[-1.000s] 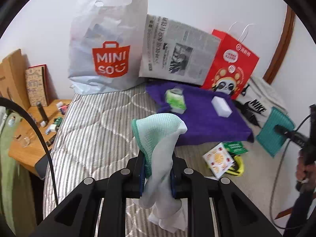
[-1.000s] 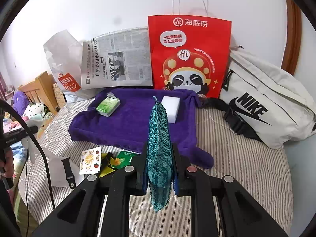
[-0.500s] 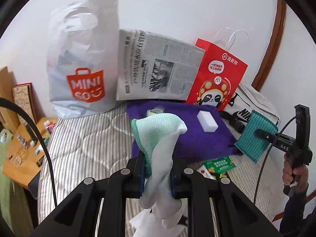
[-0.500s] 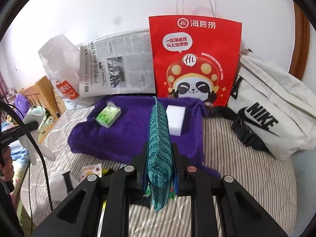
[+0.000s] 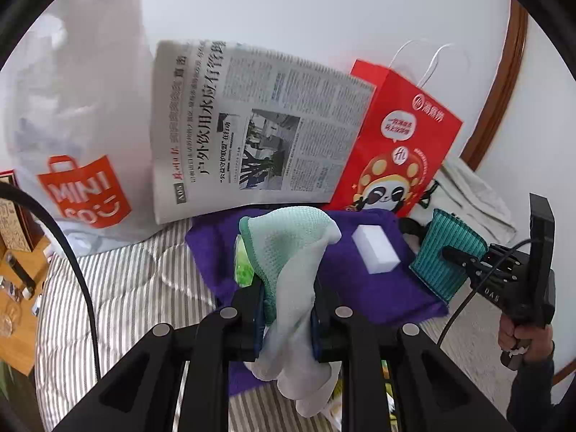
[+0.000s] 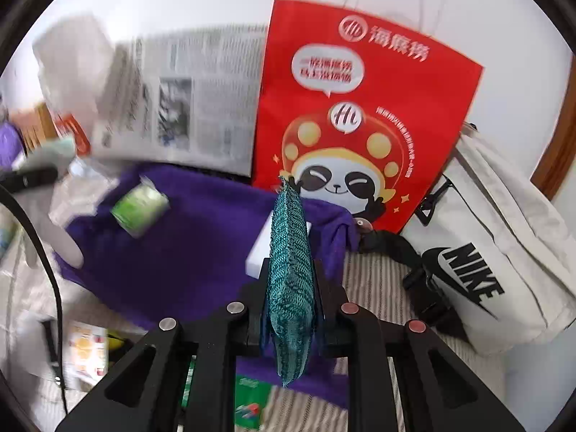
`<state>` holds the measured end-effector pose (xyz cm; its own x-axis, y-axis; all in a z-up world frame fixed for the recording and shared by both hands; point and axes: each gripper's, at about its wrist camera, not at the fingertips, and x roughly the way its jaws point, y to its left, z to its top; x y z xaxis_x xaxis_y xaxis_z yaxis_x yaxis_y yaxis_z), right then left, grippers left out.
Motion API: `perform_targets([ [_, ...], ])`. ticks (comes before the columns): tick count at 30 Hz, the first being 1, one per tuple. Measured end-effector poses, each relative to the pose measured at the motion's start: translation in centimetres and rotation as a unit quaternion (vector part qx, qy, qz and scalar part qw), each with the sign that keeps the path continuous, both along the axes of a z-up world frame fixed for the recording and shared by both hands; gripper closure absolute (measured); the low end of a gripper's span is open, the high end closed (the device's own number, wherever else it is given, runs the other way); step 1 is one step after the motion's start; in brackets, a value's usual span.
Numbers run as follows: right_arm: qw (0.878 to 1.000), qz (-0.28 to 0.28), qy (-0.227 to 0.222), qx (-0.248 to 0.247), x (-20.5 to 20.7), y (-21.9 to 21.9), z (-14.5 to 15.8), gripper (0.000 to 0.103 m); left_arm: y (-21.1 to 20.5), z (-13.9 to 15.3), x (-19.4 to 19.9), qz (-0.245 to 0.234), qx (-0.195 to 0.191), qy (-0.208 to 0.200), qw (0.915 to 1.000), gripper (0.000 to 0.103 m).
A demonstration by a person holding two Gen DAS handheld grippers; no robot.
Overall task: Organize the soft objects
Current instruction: 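Carry the white cloth with the left gripper while the right gripper carries the teal cloth over the towel, then lower the white cloth and teal cloth onto the purple towel while opening both grippers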
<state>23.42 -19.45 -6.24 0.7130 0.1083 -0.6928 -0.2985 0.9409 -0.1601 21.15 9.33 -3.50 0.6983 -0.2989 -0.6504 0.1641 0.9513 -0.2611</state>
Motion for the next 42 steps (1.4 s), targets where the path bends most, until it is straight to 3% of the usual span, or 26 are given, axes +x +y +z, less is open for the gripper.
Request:
perform_targets([
  [10, 0.996, 0.036, -0.029, -0.073, 0.3, 2.9, -3.5, 0.083, -1.7, -4.1, 4.1, -0.003, 0.008, 0.023, 0.9997, 0.085],
  [24, 0.994, 0.098, -0.021, -0.051, -0.2, 5.9, -5.7, 0.071, -1.9, -8.7, 5.0, 0.003, 0.041, 0.061, 0.9973, 0.084],
  [31, 0.993, 0.113, 0.001, -0.023, 0.1, 6.1, -6.2, 0.062, -2.5, -9.2, 5.0, -0.004, 0.056, 0.066, 0.9963, 0.082],
  [35, 0.992, 0.125, 0.027, 0.004, 0.3, 6.1, -6.6, 0.050, -2.7, -9.4, 4.9, -0.011, 0.064, 0.074, 0.9951, 0.080],
  [42, 0.990, 0.132, 0.048, 0.031, 0.4, 5.7, -7.0, 0.042, -2.7, -9.5, 4.6, -0.018, 0.065, 0.089, 0.9937, 0.075],
])
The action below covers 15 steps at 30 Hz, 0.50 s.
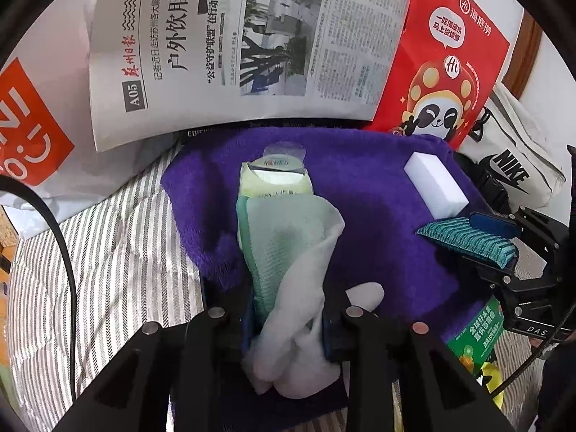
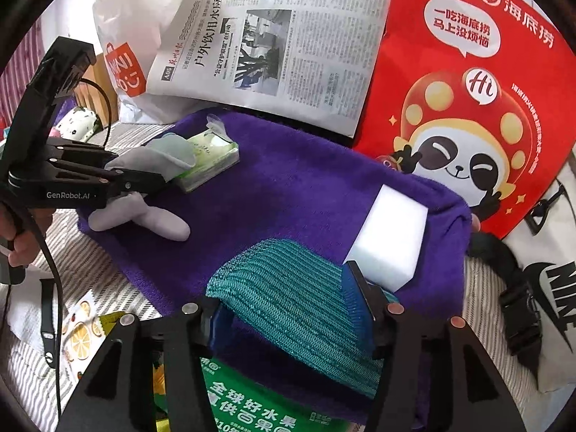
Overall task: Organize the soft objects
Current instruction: 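Lower the white cloth and teal cloth onto the purple towel while opening both grippers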
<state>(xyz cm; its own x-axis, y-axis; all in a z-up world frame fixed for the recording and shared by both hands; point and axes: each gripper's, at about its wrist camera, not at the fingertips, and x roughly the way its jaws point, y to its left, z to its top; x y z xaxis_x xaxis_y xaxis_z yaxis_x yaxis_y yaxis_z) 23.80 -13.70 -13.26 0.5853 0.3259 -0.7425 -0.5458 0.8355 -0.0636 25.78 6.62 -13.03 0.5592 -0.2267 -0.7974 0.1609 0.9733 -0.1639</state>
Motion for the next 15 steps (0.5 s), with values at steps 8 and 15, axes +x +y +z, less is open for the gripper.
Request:
perform_targets([
  [8, 0.998, -0.002, 0.046, 0.051, 0.2, -0.7, -0.1, 0.022, -0.1, 0.5, -0.8, -0.003, 0.000, 0.010, 0.9999, 0.065],
  [15, 0.994, -0.034, 0.058, 0.089, -0.2, -2.1, 1.1, 0.022, 0.0, 1.5, -2.1, -0.008, 0.007, 0.007, 0.9999, 0.054],
])
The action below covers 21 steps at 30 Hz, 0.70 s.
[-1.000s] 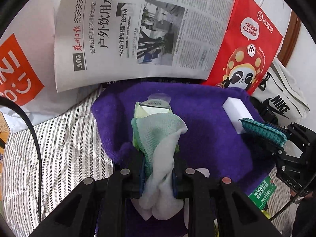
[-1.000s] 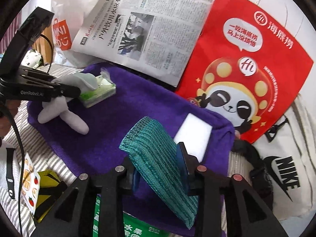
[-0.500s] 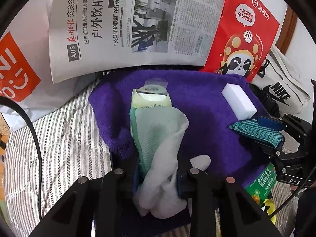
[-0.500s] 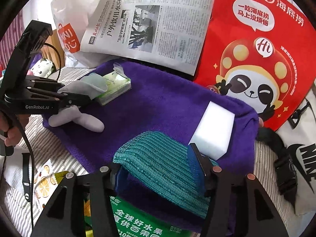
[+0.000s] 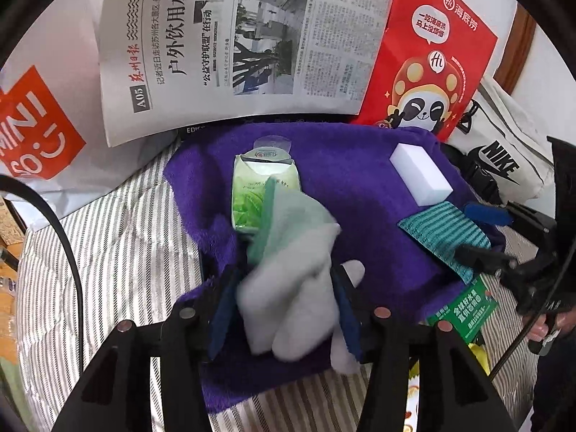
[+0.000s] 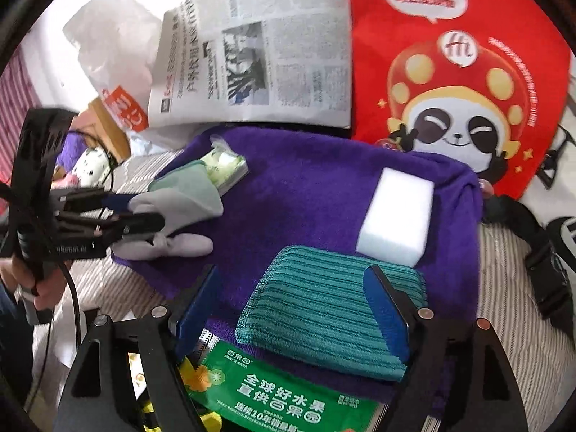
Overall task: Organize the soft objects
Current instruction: 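Lower the white cloth and teal cloth onto the purple towel while opening both grippers, then grasp the white wipe sheet on the bed with the left gripper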
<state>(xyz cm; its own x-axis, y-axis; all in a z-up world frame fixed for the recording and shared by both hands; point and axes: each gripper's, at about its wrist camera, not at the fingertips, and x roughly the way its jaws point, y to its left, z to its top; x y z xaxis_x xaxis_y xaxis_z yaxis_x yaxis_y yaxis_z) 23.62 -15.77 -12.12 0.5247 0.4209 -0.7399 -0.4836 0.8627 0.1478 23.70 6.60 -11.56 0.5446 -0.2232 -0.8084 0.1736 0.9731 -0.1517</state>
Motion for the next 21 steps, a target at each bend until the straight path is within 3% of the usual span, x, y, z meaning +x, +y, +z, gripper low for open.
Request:
perform_targets([
  [4, 1.000, -0.023, 0.005, 0.004, -1.0, -0.8, 1.0, 0.022, 0.3, 0.6, -0.5, 0.004, 0.000, 0.003, 1.0000, 0.052],
  [7, 1.000, -0.029, -0.009, -0.008, -2.5, -0.9, 1.9, 0.022, 0.6, 1.4, -1.1, 0.012, 0.007, -0.003, 0.9999, 0.035],
  [12, 0.997, -0.036, -0.038, -0.049, -5.3, -1.0, 3.0, 0.022, 1.2, 2.7, -2.6, 0.020, 0.018, -0.015, 0.9995, 0.034],
  [21, 0.998, -0.045, -0.010, -0.051, -9.8, -2.0, 2.8, 0.022, 1.2, 4.4, -7.8, 0.018, 0.037, -0.032, 0.9986, 0.034],
])
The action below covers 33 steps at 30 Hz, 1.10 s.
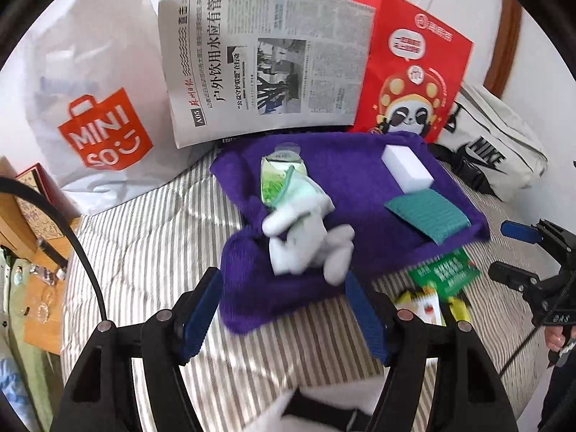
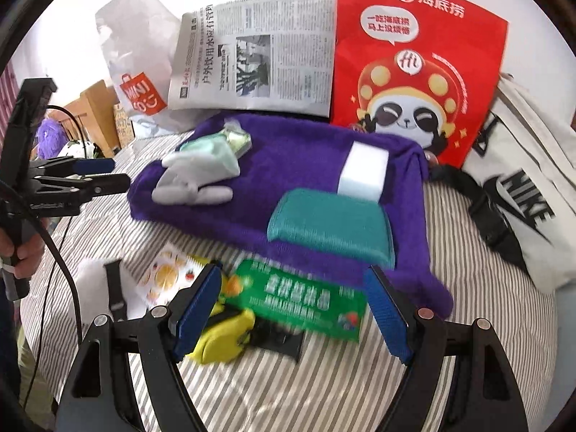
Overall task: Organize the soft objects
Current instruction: 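Grasp the white wipe sheet on the bed with the left gripper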
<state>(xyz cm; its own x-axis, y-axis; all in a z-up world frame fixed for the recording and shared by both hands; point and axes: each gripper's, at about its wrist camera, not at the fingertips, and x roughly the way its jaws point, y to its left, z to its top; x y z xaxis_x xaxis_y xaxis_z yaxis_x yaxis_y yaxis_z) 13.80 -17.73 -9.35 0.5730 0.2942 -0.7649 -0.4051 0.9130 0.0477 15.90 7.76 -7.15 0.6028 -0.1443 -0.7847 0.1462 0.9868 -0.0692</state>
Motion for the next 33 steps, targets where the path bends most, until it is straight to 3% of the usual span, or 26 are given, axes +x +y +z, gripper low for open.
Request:
perform_targets([
  [9, 0.999, -0.022, 0.042, 0.027, -3.5, -1.7, -1.4, 0.022, 0.2, -2.6, -6.0, -0.003, 0.015, 0.027, 0.9995, 0.034],
  [16, 0.999, -0.030, 0.037, 0.022, -5.1, -2.8, -0.9, 0.022, 0.8, -4.4, -9.5, -0.010, 0.007, 0.047, 0.9988, 0.034],
  [23, 0.996, -0.059, 0.056, 0.021, -4.9, -4.1, -0.8, 0.022, -0.7, -6.9, -10.8, -0.036, 0.057, 0.047, 0.9966, 0.034],
  [28, 0.994, -0.081, 0.071, 0.027, -4.5, -4.2, -1.1, 0.022, -1.3, -7.2, -11.0, -0.051, 0.080, 0.021, 0.9953, 0.035],
  [30, 0.993, -0.083, 0.076, 0.036, -4.4, -4.0, -1.2, 0.022, -1.1, -7.3, -10.8, -0.055, 0.067, 0.021, 0.9960, 0.041],
  [33, 0.992, -0.085, 0.083, 0.035, -4.1, -3.4, -1.4, 0.022, -0.4, -7.2, -10.5, -0.047, 0.036, 0.020, 0.9980, 0.064],
])
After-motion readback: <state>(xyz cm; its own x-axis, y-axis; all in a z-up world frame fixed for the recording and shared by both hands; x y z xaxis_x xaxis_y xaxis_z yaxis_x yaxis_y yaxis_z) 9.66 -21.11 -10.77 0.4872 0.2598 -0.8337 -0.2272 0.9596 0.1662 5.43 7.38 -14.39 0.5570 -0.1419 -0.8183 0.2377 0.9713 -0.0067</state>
